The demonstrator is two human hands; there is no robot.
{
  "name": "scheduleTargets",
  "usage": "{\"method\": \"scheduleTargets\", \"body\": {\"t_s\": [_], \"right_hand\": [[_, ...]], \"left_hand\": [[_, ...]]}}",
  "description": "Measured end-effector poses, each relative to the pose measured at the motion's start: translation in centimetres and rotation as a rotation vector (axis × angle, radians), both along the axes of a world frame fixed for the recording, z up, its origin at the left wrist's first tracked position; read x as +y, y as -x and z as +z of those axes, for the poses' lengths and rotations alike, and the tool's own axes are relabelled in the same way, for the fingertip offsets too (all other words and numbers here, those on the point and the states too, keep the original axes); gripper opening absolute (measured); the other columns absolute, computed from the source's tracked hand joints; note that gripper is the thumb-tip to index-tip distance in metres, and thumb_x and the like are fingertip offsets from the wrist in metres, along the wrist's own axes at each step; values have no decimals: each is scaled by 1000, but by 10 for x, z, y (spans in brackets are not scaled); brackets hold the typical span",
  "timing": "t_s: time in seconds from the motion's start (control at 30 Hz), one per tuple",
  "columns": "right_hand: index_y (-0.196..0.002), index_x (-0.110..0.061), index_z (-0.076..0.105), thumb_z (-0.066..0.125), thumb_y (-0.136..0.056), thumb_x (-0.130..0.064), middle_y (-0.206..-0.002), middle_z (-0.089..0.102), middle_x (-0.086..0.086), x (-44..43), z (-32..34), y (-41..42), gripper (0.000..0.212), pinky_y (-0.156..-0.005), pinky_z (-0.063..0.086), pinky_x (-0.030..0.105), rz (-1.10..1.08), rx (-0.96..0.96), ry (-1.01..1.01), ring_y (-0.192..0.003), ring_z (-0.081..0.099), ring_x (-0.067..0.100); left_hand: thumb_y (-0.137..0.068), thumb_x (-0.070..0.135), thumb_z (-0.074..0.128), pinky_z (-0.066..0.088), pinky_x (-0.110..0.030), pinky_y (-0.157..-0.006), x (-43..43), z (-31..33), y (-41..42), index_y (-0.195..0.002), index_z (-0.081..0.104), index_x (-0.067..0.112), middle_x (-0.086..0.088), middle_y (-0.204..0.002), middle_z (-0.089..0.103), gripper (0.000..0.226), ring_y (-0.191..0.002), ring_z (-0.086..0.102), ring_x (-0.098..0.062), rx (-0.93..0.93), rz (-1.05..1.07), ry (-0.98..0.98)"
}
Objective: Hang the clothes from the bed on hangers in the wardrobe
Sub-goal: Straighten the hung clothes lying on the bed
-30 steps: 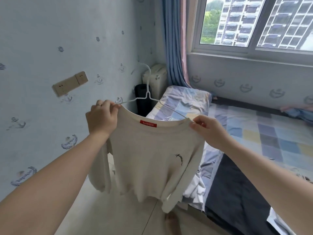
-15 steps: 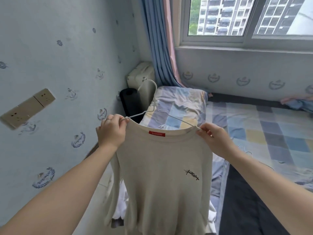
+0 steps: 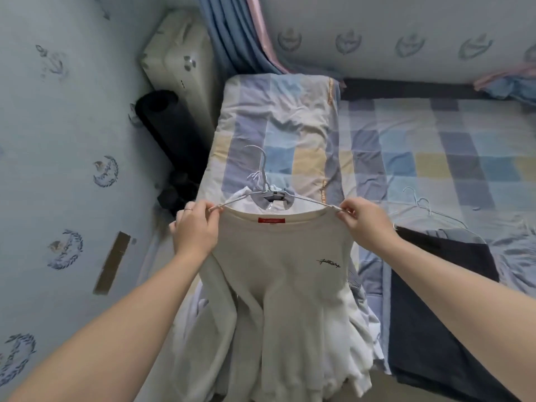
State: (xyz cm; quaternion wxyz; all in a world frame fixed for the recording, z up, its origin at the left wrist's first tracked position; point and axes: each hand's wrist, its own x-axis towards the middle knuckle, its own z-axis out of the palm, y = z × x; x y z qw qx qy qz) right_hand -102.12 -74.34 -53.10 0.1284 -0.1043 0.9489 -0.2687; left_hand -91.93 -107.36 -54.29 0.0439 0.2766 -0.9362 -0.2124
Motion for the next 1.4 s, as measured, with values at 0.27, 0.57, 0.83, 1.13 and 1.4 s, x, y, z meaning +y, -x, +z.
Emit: {"method": "scheduleTargets", "body": {"t_s": [0.27,0.57,0.83,1.13,1.4], "right_hand": [[-106,-21,67,51,-98,-32,-108,63,8,-62,-123,66,21,-80,47,40,-157,-46,-210,-104,55,34],[-151,-17,29,52,-97,-31,-155,31,8,-99,-159,60,60,-116,24,40,-214,-290,-24,-143,28,24],[-153,-28,25,50,-97,-40,-159,25,-6,-79,-96,-54,62,-118,22,42,-244,-341,17,-147,21,17],[-153,-37,15,41,-99,-46,-161,17,-11,-7,-4,-141,60,-117,13,45,-519,-208,-30,-148,10,13],[-154,-38,12,36,-100,-47,-163,8,-11,114,46,-252,60,-118,6,42,-748,-97,-71,-149,0,12]], "left_hand": [[-100,38,50,33,-45,-101,-39,-125,81,-115,64,24,-5,-124,59,25,-121,47,-30,-95,40,-89],[-94,59,35,16,-48,-122,-19,-182,77,-153,34,26,-3,-164,26,68,-151,18,-24,-274,-96,-316],[-99,61,35,2,-46,-123,41,-102,4,-157,5,43,6,-168,-6,68,-153,-11,-18,-443,-459,-214],[-97,65,33,5,-49,-121,128,-24,-17,-157,-2,43,4,-168,-8,73,-153,-11,-22,-361,-726,-180],[-97,64,36,4,-47,-122,261,26,-42,-156,6,47,9,-168,-2,68,-153,-7,-17,-263,-1006,-239]]}}
